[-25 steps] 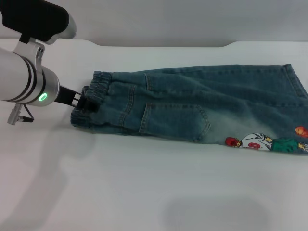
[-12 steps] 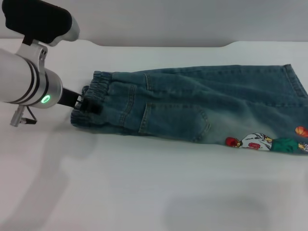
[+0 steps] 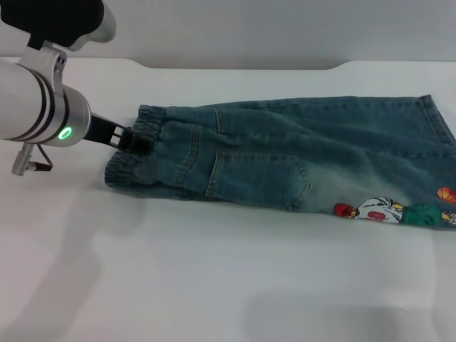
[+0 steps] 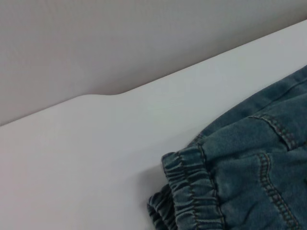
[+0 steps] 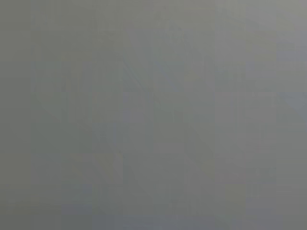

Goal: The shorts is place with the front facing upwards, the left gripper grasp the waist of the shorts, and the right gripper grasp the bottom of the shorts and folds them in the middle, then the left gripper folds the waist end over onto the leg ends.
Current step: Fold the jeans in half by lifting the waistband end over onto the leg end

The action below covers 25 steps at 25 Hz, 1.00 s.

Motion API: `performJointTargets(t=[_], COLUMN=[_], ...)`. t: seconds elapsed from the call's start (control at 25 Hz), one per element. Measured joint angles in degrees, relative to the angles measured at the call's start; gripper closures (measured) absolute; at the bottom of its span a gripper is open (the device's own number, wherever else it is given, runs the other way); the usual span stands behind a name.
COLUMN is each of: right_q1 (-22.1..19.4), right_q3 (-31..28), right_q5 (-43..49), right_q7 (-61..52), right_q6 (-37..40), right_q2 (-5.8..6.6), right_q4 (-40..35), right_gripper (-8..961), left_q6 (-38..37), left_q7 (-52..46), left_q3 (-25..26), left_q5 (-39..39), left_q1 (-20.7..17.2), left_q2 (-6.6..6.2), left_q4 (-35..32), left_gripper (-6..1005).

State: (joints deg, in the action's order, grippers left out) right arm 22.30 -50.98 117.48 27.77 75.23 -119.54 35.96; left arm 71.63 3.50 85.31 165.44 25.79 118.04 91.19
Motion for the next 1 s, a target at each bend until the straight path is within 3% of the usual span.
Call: performJointTargets(t=[0.16, 0.44, 0.68, 1.0], right_q1=[0.13, 0.98, -0.17, 1.1], right_q3=[8.57, 14.59, 17.33, 17.93], right_q5=[-7.85, -14.41, -14.95, -15.01], right_q7=[0.18, -0.22, -1.62, -4.6], right_q6=[-0.5, -2.97, -2.89, -6.19], right_q2=[-0.09, -0.22, -0.25, -0.26], right_q4=[-1.43, -3.23, -2.88, -3.76], right_gripper=[953, 954, 954, 954], left_q6=[1.71, 2.97, 2.29, 0.59], left_q7=[0.02, -0.07, -0.16, -0.16], left_q3=[0.16, 0.16, -0.11, -0.33], left_q5=[0.06, 0.05, -0.7, -2.8], left_q1=[0.36, 1.14, 3.26, 4.17], left_q2=[-0.02, 0.04, 0.33, 0.35], left_q4=[-0.31, -2.85, -8.75, -10.53], left_gripper=[148, 148, 148, 147])
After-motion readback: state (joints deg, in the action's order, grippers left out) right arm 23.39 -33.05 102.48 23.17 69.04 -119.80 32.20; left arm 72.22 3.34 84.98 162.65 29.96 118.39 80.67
